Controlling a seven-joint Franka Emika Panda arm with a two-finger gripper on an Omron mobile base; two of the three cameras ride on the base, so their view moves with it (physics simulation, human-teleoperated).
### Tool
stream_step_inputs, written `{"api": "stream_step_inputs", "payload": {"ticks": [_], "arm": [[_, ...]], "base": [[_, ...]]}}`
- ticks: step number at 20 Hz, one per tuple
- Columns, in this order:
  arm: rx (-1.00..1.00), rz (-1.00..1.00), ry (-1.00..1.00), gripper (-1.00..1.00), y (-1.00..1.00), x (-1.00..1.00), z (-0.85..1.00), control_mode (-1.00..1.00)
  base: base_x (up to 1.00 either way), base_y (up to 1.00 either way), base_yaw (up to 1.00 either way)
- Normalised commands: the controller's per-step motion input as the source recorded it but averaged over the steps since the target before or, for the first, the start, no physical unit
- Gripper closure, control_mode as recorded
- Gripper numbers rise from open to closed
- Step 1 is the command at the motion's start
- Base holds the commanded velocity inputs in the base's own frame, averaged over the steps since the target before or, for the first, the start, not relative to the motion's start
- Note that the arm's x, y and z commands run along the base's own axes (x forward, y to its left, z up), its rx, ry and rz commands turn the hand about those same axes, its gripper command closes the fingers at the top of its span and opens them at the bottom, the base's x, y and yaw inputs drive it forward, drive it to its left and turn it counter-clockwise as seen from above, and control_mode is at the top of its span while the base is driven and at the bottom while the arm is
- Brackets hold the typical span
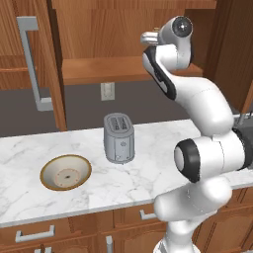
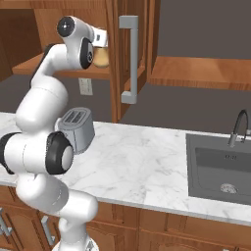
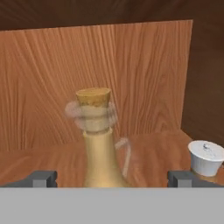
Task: Retrieve the bottle and the shaker from the cabinet and place them next to the mixing bowl on the counter. Then add garlic from the fridge to the mixing bowl.
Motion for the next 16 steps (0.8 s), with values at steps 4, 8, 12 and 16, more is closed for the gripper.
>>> {"api": "stream_step_inputs", "payload": {"ticks": [4,8,12,16], "arm": [[0.0,0.0,0.0,-1.0,-0.03,0.55,0.01,-1.0],[0.0,0.0,0.0,-1.0,0.0,0.47,0.03,-1.0],[0.0,0.01,0.0,-1.0,0.0,0.54,0.0,-1.0],[0.0,0.02,0.0,-1.0,0.03,0.43,0.0,-1.0]], "base": [[0.0,0.0,0.0],[0.0,0.0,0.0],[0.0,0.0,0.0],[0.0,0.0,0.0]]}}
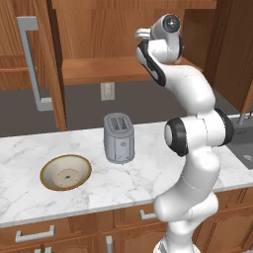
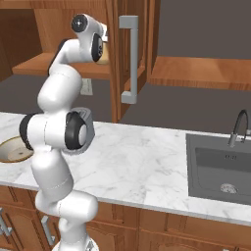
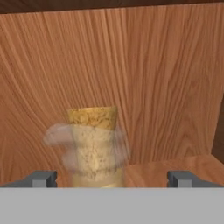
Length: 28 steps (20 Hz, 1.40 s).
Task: Retrieve the bottle and the shaker from the cabinet and place them next to the mixing bowl on the counter. Then add garlic from the fridge to the mixing bowl.
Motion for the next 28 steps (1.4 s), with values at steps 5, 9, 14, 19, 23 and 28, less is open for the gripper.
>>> {"api": "stream_step_inputs", "payload": {"ticks": [5,9,14,19,23,28], "arm": [[0.0,0.0,0.0,-1.0,0.09,0.09,0.0,-1.0],[0.0,0.0,0.0,1.0,0.04,0.0,0.0,-1.0],[0.0,0.0,0.0,1.0,0.01,0.0,0.0,-1.0],[0.0,0.0,0.0,1.0,0.0,0.0,0.0,-1.0],[0.0,0.0,-0.09,1.0,0.02,-0.09,0.0,-1.0],[0.0,0.0,-0.37,1.0,0.02,-0.4,0.0,-1.0]], "base": [[0.0,0.0,0.0],[0.0,0.0,0.0],[0.0,0.0,0.0],[0.0,0.0,0.0],[0.0,0.0,0.0],[0.0,0.0,0.0]]}}
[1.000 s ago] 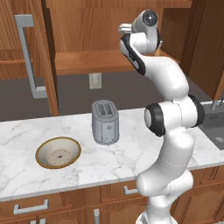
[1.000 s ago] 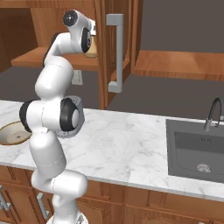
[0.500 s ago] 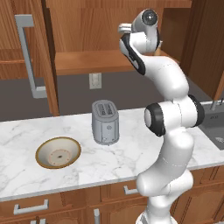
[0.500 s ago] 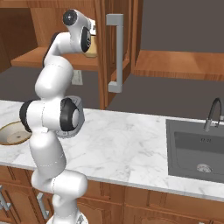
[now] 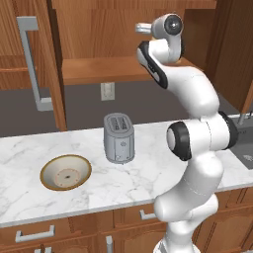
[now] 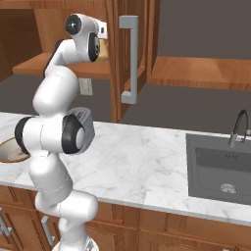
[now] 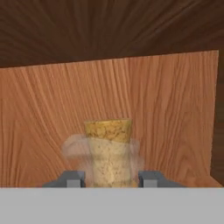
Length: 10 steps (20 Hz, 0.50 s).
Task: Retrieve the bottle and the shaker from the cabinet and place them next to the mixing bowl on the counter. Then add garlic from the fridge to the mixing bowl.
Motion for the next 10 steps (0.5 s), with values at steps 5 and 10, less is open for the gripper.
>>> {"api": "stream_step_inputs", "payload": {"ticks": [5,10], "arm": [[0.0,0.0,-0.27,1.0,0.03,-0.74,-0.03,-1.0],[0.0,0.0,-0.04,1.0,0.14,-0.9,0.36,-1.0]], "base": [[0.0,0.0,0.0],[0.0,0.0,0.0]]}}
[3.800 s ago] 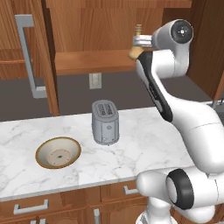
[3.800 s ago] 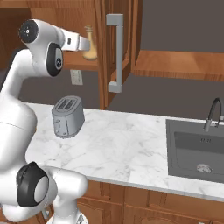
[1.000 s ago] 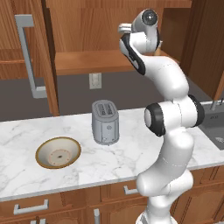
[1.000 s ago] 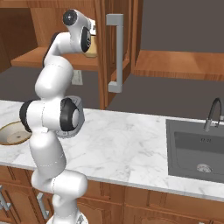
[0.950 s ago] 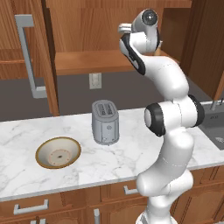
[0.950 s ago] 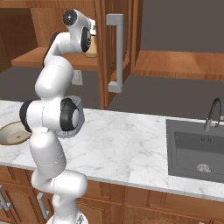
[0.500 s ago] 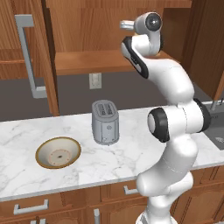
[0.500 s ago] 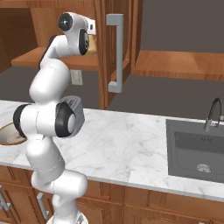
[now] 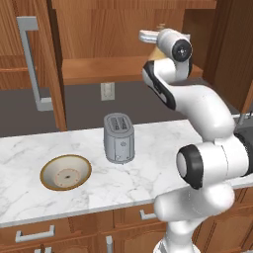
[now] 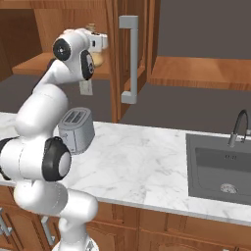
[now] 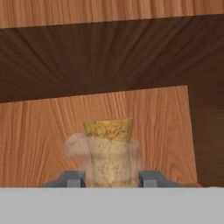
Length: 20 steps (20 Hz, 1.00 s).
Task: Retrieve the bottle and the shaker from the cabinet and place them next to the mixing bowl on the counter. Then add garlic from the fridge to the mixing bowl.
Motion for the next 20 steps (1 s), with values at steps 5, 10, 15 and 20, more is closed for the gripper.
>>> {"api": "stream_step_inputs", "payload": {"ticks": [5,10,15,20], "arm": [[0.0,0.0,0.04,1.0,0.25,-0.96,0.19,-1.0],[0.0,0.0,0.12,1.0,0.27,-1.0,-0.66,-1.0],[0.01,0.0,0.03,1.0,0.28,-1.0,-0.49,-1.0],[0.0,0.0,0.0,1.0,0.44,-1.0,-0.64,-1.0]], "base": [[0.0,0.0,0.0],[0.0,0.0,0.0],[0.0,0.0,0.0],[0.0,0.0,0.0]]}}
